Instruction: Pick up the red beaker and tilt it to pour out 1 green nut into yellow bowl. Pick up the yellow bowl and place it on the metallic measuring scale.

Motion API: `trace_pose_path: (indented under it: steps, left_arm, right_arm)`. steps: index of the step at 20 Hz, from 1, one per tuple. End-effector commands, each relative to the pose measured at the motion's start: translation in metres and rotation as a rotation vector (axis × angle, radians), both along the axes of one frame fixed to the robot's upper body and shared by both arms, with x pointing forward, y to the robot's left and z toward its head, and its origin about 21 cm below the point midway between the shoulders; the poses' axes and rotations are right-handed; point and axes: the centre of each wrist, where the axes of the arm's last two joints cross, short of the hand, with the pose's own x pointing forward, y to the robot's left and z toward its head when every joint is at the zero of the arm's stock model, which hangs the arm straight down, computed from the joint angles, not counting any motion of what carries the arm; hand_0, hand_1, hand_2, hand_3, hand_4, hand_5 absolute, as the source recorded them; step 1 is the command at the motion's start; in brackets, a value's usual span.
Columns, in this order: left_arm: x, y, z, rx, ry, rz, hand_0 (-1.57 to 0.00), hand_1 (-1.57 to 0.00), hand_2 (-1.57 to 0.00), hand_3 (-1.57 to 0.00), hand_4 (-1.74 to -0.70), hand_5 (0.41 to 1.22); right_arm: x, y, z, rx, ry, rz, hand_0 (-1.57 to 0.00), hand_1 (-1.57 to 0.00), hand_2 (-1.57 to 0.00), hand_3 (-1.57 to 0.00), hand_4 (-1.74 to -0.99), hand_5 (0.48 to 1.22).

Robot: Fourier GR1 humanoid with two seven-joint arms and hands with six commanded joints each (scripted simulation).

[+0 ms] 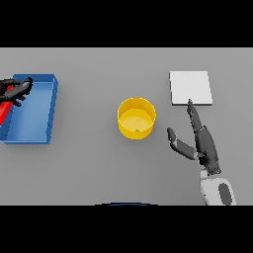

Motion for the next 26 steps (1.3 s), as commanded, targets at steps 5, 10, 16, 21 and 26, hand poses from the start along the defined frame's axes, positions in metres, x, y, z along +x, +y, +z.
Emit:
trace_pose_path:
  steps: [5, 10, 16, 21, 26]
  left_arm:
    - [0.007, -0.001, -0.002, 0.104, 0.039, -0.023, -0.26, -0.23, -0.22, -0.18, -0.74, 0.648]
    - [0.009, -0.004, -0.010, 0.126, -0.015, -0.001, -0.09, -0.07, -0.07, -0.06, -0.70, 0.653]
    - [0.008, -0.002, -0.005, 0.113, -0.109, 0.002, -0.02, -0.02, -0.02, -0.01, -0.71, 0.689]
    - [0.009, -0.003, -0.009, 0.069, -0.123, -0.015, -0.01, -0.01, -0.01, 0.00, -0.72, 0.664]
    - [0.007, -0.009, -0.011, 0.067, -0.115, -0.031, 0.00, 0.00, 0.00, 0.00, -0.71, 0.676]
  right_arm:
    - [0.003, -0.002, 0.002, -0.016, 0.007, 0.001, 0.00, 0.00, 0.00, 0.00, -1.156, 0.690]
    - [0.004, 0.001, 0.004, -0.035, 0.017, -0.017, 0.00, 0.00, 0.00, 0.00, -1.178, 0.679]
    - [0.010, 0.006, 0.019, -0.245, -0.032, 0.164, 0.00, 0.00, 0.00, 0.00, -1.153, 0.728]
    - [0.043, 0.015, 0.048, -0.707, -0.068, 0.358, 0.00, 0.00, 0.00, 0.00, -1.220, 0.701]
    - [0.065, 0.038, 0.058, -1.047, -0.172, 0.588, 0.00, 0.00, 0.00, 0.00, -1.223, 0.705]
